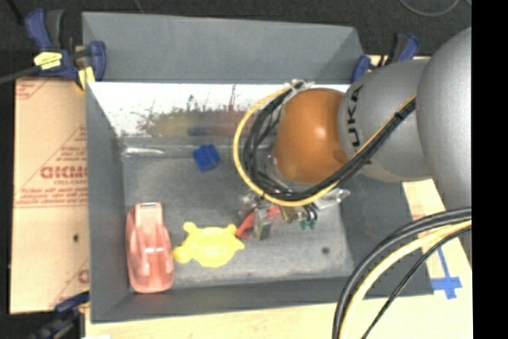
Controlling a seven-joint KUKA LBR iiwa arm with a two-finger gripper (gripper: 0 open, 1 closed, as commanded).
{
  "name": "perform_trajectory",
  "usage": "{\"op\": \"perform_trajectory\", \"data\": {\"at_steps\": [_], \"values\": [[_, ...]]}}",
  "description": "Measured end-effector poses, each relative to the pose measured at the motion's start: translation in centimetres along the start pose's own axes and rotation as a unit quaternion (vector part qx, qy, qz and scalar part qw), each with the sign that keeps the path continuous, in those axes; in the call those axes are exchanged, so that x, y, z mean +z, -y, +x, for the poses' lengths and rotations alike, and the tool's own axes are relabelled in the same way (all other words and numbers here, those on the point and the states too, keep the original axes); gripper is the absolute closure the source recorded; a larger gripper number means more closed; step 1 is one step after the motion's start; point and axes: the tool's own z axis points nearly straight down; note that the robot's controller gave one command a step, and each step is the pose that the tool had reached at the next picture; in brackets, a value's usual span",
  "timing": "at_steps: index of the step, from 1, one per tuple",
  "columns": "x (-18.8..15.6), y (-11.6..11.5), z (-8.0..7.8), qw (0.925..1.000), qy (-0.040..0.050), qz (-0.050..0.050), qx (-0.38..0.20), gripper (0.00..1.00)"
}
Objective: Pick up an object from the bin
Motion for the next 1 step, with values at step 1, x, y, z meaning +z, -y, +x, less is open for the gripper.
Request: {"op": "perform_trajectory", "data": {"at_steps": [1], "values": [[0.0, 0.0, 0.0, 1.0, 0.0, 0.0, 0.0, 1.0]]}}
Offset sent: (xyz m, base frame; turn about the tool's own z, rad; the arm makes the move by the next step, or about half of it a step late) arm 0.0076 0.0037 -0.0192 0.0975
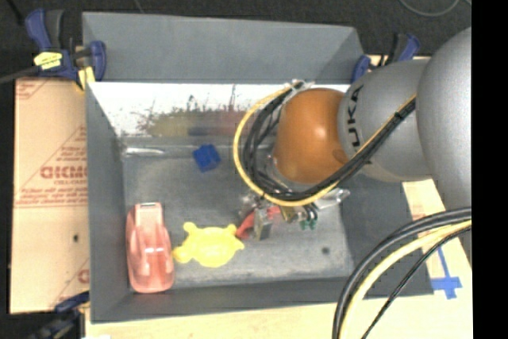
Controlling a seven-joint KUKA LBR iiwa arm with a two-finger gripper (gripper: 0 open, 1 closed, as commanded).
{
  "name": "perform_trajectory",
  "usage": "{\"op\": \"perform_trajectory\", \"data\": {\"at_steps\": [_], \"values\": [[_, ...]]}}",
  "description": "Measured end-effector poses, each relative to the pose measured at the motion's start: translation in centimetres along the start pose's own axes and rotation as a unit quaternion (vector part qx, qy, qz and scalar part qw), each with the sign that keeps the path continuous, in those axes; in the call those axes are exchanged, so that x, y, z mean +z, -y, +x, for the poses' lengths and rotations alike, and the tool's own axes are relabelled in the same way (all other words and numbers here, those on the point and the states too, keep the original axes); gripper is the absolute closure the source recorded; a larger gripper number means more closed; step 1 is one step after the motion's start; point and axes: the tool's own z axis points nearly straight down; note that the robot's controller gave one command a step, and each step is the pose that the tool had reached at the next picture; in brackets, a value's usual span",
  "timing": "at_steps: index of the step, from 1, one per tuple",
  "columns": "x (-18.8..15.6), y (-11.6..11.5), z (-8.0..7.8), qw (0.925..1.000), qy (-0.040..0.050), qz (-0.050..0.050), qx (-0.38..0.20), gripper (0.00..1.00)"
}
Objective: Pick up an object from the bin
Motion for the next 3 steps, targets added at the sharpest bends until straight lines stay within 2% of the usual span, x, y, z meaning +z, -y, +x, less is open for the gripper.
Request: {"op": "perform_trajectory", "data": {"at_steps": [1, 2, 3], "values": [[0.6, 0.0, -0.3, 0.9998, 0.0005, -0.001, 0.019, 1.0], [-3.2, 0.2, -0.1, 0.9999, -0.003, 0.0, 0.012, 1.0], [-8.1, 0.2, -0.8, 0.9995, 0.001, -0.001, 0.033, 1.0]]}}
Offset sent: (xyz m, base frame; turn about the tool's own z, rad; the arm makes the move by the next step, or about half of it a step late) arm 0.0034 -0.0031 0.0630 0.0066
